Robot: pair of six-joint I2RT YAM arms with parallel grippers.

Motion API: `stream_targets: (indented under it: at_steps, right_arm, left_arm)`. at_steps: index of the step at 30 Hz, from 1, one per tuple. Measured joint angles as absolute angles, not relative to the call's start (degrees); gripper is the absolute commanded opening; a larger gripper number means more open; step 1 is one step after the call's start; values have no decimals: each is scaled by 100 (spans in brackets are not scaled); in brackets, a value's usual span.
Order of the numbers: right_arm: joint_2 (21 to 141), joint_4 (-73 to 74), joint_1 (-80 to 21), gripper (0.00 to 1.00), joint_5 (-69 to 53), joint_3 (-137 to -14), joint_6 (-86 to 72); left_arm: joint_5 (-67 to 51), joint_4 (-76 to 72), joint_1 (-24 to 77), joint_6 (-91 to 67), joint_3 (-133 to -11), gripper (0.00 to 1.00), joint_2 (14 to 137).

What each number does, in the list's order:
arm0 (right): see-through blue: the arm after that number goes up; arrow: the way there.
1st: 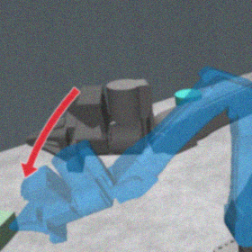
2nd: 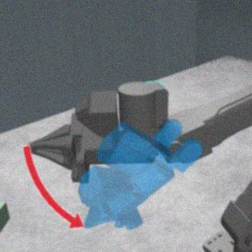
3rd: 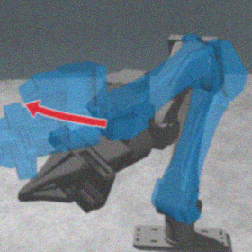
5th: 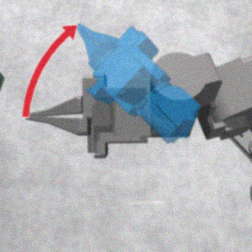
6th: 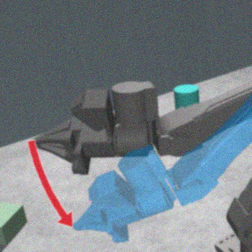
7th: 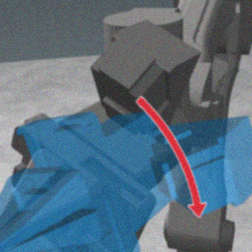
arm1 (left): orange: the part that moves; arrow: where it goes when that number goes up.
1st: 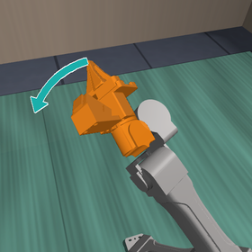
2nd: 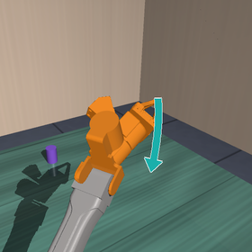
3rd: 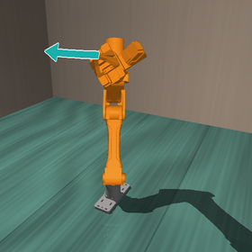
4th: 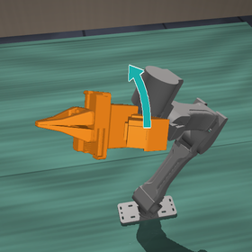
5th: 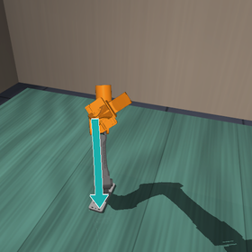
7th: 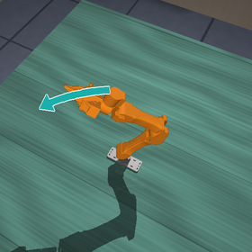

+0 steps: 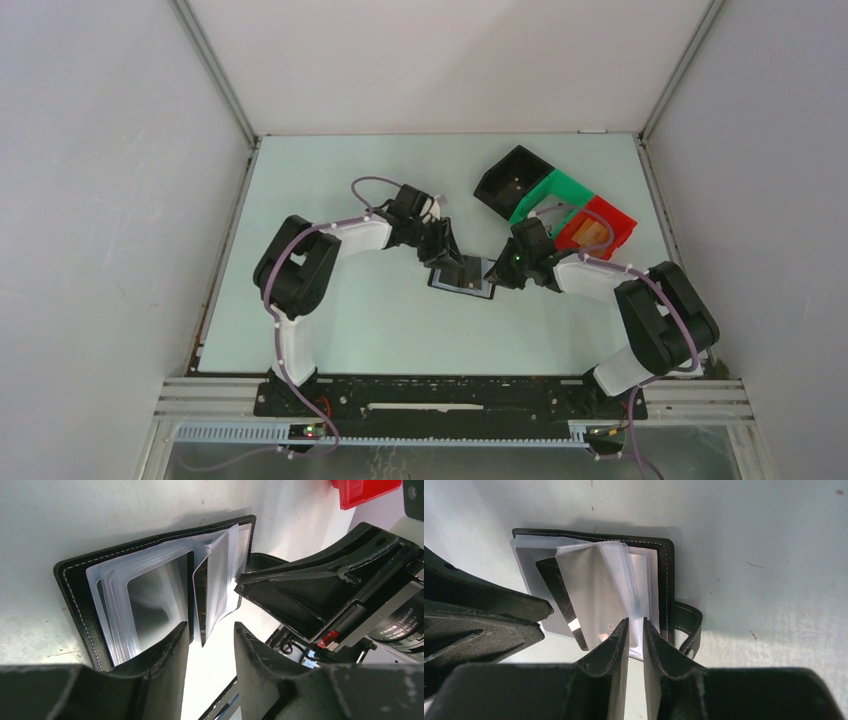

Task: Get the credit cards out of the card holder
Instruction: Remove the credit card from the card holder.

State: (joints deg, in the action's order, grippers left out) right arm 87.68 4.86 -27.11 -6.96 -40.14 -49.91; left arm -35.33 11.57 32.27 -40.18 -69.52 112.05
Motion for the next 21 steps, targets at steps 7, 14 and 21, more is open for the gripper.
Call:
stream_targets:
  at_steps: [7,14,21]
  right_arm:
    - [8954,336,-2714,24,-851,-4016,-5046]
    - [8967,314,-2716,24,-902,-4021,-5048]
    - [9028,263,-2735,24,-956,-4047,-5065]
  left_arm:
    - [-3457,1011,3245,-4121,-6812,42,11205]
    - [-3444,880,3245,-4217,-6720,38,11207]
    - [-3444,753,3245,-4298,-6705,32,11207]
